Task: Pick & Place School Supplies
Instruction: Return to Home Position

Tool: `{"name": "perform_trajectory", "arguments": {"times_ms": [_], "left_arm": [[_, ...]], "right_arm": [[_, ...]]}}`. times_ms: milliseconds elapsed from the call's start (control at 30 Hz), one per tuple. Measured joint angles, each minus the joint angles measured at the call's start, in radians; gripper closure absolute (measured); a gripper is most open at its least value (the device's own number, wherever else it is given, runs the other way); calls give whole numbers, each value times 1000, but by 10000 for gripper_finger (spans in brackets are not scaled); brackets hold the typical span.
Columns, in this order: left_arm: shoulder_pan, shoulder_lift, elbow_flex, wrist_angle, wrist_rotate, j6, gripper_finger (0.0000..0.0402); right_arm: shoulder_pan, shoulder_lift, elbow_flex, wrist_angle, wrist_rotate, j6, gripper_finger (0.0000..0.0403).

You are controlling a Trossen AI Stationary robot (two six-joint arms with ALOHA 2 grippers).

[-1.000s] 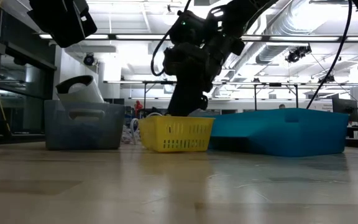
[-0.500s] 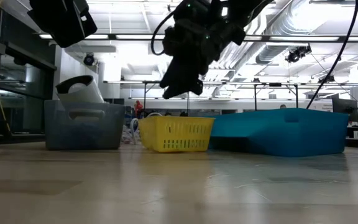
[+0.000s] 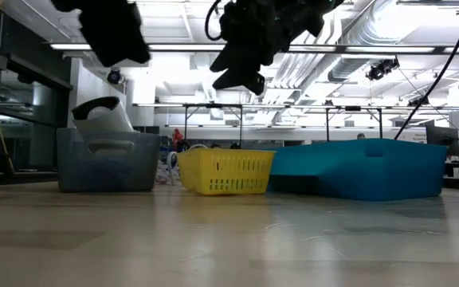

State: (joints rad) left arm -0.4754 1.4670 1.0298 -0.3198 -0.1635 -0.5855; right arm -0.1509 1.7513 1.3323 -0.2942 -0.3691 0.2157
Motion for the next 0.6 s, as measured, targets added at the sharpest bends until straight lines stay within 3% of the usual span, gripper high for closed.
{"name": "perform_trajectory", "arguments": {"times_ms": [167, 400, 600], "left_arm": [[41, -32, 0, 0, -2, 66, 260], [50, -176, 0, -31, -19, 171, 260], [31, -295, 0, -186, -174, 164, 260]], "right_arm": [[0, -20, 0, -13, -12, 2, 241], [-22, -20, 0, -19, -175, 18, 241], [-59, -45, 0, -50, -187, 8, 241]]}}
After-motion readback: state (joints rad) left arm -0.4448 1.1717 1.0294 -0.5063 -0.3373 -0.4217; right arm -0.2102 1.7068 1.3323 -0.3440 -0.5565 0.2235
